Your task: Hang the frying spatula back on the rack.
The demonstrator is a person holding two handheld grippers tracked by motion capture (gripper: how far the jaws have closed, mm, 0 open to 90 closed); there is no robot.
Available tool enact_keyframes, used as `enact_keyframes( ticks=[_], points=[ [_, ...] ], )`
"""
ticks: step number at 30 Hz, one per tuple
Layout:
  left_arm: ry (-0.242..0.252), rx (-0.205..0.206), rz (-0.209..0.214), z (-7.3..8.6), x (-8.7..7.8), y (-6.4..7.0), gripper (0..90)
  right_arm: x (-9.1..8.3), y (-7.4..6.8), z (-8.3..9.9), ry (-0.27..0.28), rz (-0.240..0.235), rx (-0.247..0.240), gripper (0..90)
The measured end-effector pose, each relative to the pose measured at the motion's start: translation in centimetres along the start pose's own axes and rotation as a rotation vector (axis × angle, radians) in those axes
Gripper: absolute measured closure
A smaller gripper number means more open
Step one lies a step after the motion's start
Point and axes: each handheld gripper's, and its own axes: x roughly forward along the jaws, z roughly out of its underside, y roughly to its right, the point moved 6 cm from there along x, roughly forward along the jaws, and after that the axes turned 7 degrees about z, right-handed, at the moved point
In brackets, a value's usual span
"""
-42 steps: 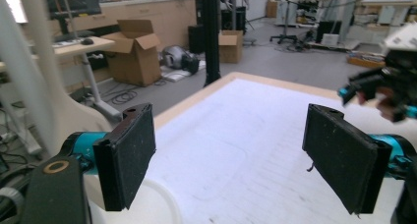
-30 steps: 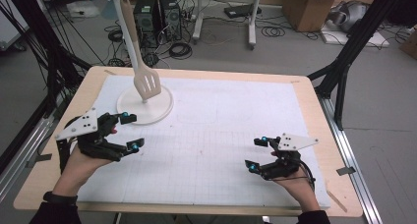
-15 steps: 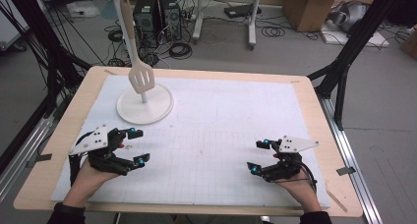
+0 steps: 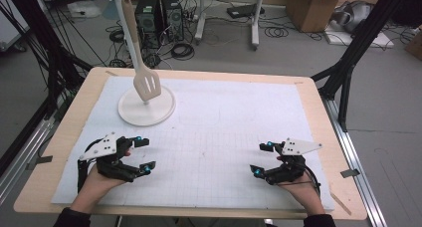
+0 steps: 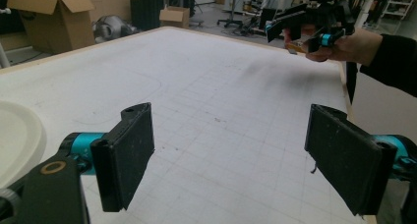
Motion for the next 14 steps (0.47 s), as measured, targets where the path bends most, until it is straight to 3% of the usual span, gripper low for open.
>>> enact_keyframes(
  ticks=[14],
  points=[
    [-0.01, -0.017, -0.004, 0.5, 0.02, -0.24, 19.3, 0.01, 0.14, 0.06, 0.002, 0.002, 0.003, 14.1]
  ],
)
